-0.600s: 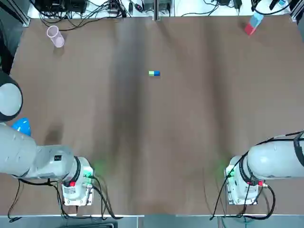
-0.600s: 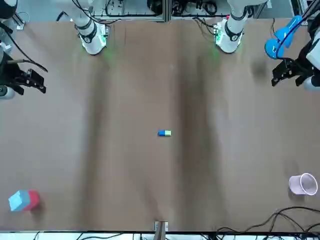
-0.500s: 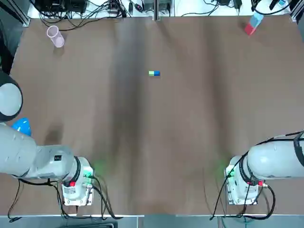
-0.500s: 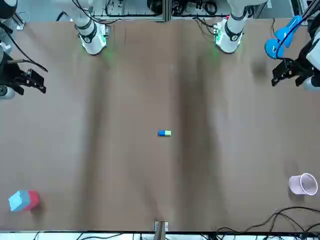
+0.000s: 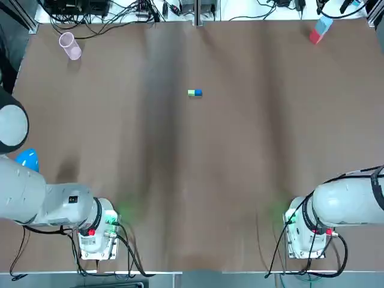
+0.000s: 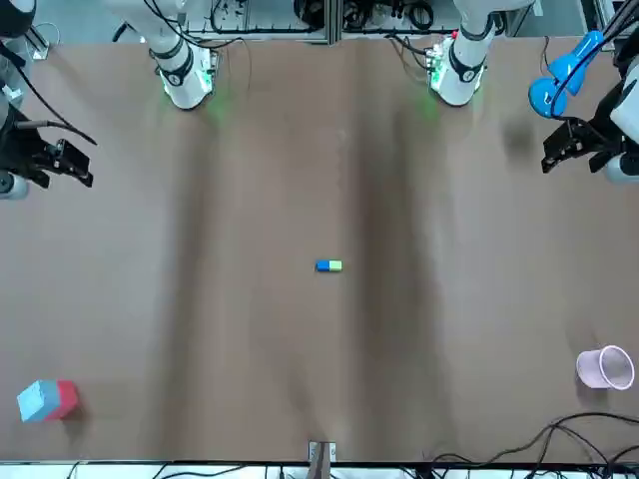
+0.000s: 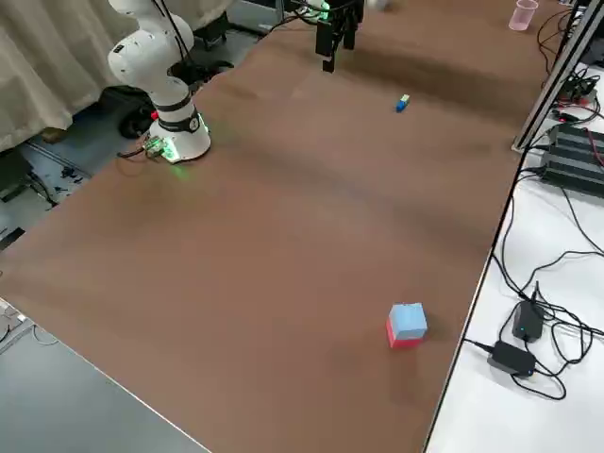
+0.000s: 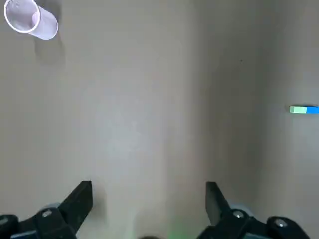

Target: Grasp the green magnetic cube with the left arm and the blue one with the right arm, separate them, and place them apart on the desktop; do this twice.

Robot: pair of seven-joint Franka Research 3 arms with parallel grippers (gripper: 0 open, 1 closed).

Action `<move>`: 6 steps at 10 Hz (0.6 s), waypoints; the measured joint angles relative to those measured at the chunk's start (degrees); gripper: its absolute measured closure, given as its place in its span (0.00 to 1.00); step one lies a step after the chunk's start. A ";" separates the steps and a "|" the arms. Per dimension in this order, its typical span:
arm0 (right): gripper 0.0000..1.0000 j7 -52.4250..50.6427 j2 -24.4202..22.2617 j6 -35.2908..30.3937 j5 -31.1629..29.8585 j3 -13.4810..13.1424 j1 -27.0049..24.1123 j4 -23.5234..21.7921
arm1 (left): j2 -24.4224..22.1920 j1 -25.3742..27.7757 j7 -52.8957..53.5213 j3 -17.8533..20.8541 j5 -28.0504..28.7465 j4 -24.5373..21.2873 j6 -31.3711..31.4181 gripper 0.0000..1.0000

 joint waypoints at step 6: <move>0.00 19.31 0.98 -0.42 0.86 0.41 3.64 0.06 | 3.15 0.83 -3.11 0.67 0.00 -0.19 0.16 0.00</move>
